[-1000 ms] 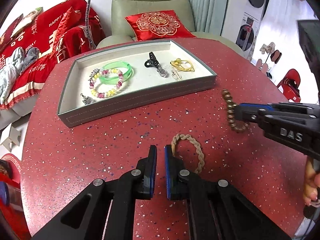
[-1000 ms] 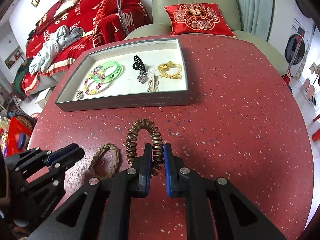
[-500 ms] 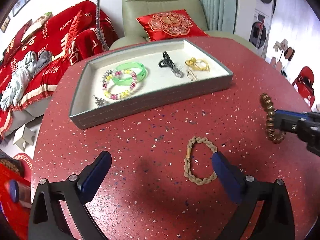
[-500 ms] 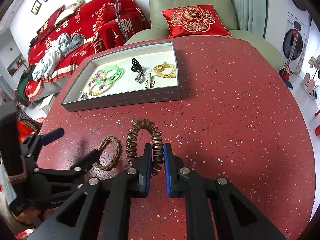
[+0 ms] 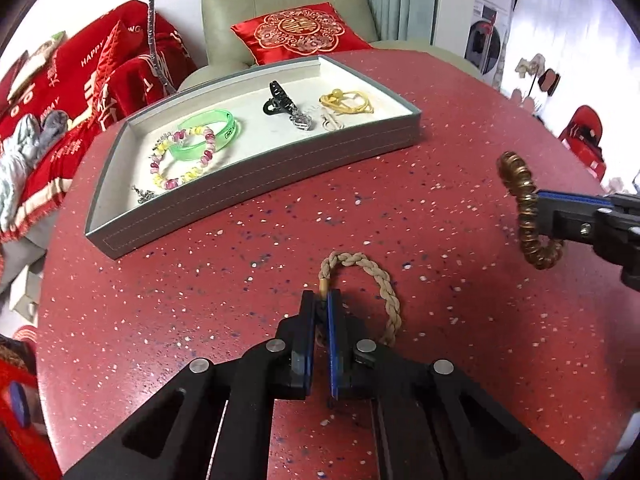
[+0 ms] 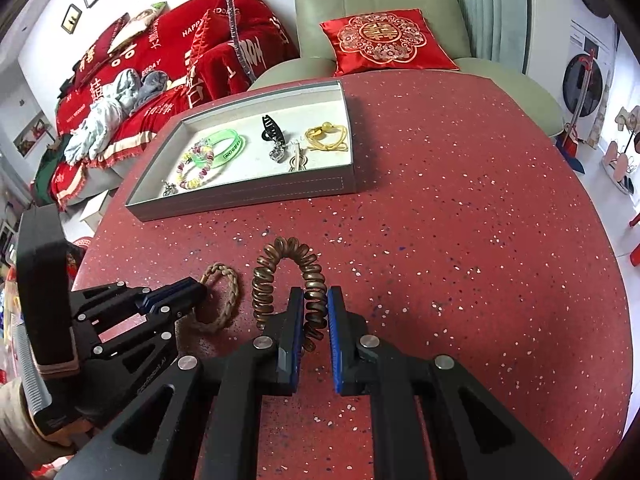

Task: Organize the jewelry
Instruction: 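Grasp the braided bracelet with the left tool while the right tool holds the coiled hair tie, then carry the coiled hair tie and braided bracelet into the gray tray with both tools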

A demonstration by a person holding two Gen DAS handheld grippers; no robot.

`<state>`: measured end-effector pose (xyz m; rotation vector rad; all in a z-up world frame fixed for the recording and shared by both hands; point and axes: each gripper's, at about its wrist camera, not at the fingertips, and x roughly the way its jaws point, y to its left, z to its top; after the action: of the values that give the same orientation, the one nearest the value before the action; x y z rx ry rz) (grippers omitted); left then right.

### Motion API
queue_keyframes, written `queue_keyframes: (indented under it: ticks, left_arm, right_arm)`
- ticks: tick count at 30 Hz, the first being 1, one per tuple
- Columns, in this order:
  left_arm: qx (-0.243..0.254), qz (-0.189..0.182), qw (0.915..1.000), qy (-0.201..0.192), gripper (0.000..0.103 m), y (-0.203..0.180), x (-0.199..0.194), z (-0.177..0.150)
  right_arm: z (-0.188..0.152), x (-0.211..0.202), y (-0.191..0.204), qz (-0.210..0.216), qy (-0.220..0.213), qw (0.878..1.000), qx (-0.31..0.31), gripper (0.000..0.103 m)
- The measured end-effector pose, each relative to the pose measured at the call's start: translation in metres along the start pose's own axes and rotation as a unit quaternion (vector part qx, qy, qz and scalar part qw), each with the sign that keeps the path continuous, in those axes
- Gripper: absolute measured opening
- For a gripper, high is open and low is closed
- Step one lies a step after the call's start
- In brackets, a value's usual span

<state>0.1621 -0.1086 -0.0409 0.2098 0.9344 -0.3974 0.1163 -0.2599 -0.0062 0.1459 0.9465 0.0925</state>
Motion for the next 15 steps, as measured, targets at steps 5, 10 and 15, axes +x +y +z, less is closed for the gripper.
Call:
queue_keyframes:
  ticks: [5, 10, 15]
  left_arm:
    - [-0.007, -0.007, 0.9999, -0.012, 0.023, 0.003, -0.010, 0.001]
    - [-0.012, -0.013, 0.9996, -0.022, 0.023, 0.005, -0.019, 0.004]
    - [-0.016, -0.019, 0.9992, -0.032, 0.023, 0.009, -0.026, 0.008]
  right_arm:
    - [0.002, -0.001, 0.004, 0.004, 0.000, 1.000, 0.000, 0.013]
    - [0.004, -0.002, 0.009, 0.007, 0.000, 1.000, -0.001, 0.013]
    - [0.007, -0.002, 0.012, 0.008, 0.000, 1.000, 0.001, 0.013]
